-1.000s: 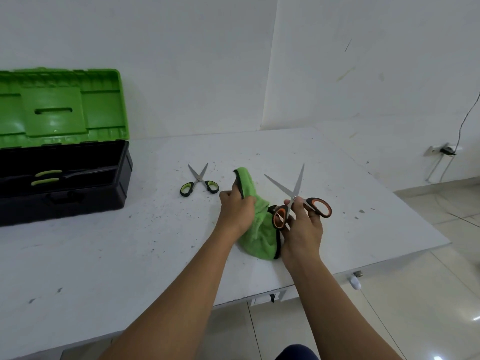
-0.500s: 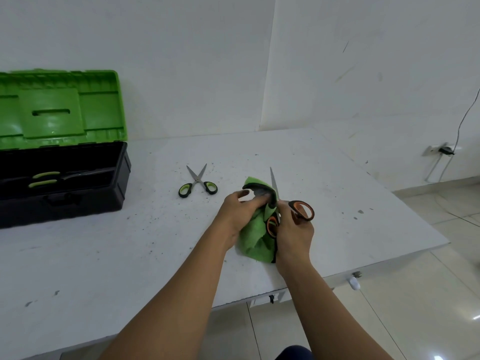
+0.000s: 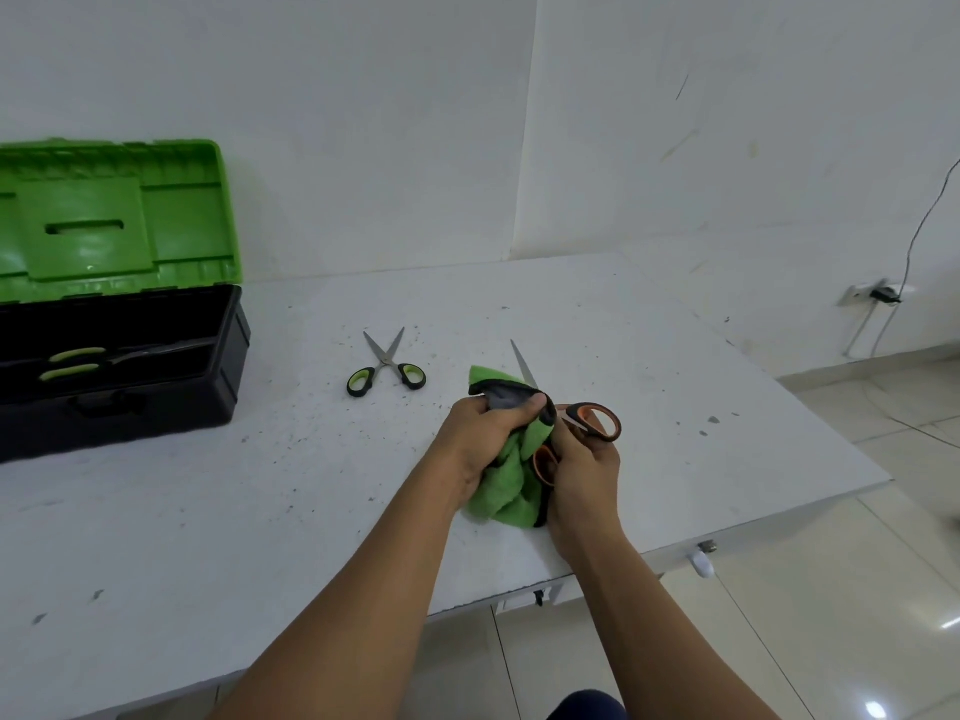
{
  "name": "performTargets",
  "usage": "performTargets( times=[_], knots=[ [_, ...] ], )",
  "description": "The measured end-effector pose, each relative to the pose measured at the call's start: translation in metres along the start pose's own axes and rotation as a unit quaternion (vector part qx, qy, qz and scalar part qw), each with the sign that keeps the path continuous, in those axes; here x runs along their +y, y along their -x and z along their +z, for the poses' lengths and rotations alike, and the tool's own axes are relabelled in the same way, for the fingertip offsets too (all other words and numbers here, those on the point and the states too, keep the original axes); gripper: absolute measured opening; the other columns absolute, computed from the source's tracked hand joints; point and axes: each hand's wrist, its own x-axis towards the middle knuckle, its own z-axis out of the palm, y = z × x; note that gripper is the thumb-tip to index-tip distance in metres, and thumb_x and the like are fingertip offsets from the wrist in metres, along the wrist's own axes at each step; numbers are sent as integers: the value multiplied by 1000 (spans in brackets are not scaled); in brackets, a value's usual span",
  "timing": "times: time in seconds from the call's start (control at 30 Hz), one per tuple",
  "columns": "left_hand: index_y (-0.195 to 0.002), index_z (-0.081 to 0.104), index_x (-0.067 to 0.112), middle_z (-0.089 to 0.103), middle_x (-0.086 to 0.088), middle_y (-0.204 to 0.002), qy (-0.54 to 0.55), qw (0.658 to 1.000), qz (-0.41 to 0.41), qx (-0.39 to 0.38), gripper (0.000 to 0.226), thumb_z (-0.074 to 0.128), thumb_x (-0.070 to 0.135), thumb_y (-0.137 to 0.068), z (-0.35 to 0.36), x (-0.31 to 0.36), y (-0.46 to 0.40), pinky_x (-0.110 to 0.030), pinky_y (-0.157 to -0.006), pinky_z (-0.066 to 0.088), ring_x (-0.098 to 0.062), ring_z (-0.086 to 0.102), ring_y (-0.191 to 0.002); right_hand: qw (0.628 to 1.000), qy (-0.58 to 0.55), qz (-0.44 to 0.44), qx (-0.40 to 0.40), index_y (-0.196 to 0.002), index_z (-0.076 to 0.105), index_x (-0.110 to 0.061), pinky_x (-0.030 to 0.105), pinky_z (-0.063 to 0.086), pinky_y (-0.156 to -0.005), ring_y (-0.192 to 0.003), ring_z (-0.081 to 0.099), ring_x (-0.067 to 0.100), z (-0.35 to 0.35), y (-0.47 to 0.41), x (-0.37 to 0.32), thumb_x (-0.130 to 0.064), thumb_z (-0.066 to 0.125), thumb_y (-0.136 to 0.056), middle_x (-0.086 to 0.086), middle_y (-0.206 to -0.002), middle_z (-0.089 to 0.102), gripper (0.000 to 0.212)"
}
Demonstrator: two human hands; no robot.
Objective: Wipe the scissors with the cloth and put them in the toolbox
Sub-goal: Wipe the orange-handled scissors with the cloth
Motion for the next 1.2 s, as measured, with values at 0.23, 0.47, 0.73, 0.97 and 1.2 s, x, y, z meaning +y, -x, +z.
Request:
performTargets(
  times=[0.23, 0.47, 0.73, 0.97, 1.2],
  knots=[
    [-96, 79, -3, 81, -19, -93, 32, 995, -16, 92, 37, 87, 27, -78, 14, 8, -2, -58, -89, 63, -40, 78, -94, 1000, -10, 2, 18, -85, 79, -10, 41, 61, -81, -86, 76, 28, -1, 6, -2, -12, 69, -97, 15, -88, 78, 16],
    [-69, 53, 12, 56, -1, -60, -83, 982, 84, 146, 44, 78, 40, -92, 24, -5, -3, -33, -60, 48, -16, 55, -56, 1000, -1, -2, 14, -72, 66, -14, 35, 54, -65, -67, 61, 22, -2, 4, -2, -6, 65, -93, 8, -69, 64, 23],
    [-141, 33, 37, 59, 5, -72, -89, 951, 209, 211, 69, 80, 21, -93, 33, -9, 10, -29, -58, 53, -12, 63, -60, 999, -18, 30, -13, -86, 68, -3, 50, 56, -78, -79, 66, 33, -4, 2, -2, -8, 66, -95, 21, -83, 69, 11],
    [-112, 76, 20, 73, 13, -94, -146, 935, 252, 201, 17, 63, 28, -105, 33, -13, 14, -8, -72, 52, 12, 65, -87, 1000, -2, 15, -7, -89, 75, -6, 48, 60, -78, -82, 71, 32, -3, 2, -4, -5, 67, -96, 20, -88, 75, 10],
    [-123, 45, 26, 68, 4, -93, 1, 968, 152, 198, 43, 78, 24, -95, 36, -6, 11, -11, -55, 49, -4, 68, -79, 1000, -13, 5, -23, -82, 72, -4, 43, 57, -75, -78, 68, 31, -4, 3, -5, -5, 67, -94, 20, -82, 71, 14]
  ],
)
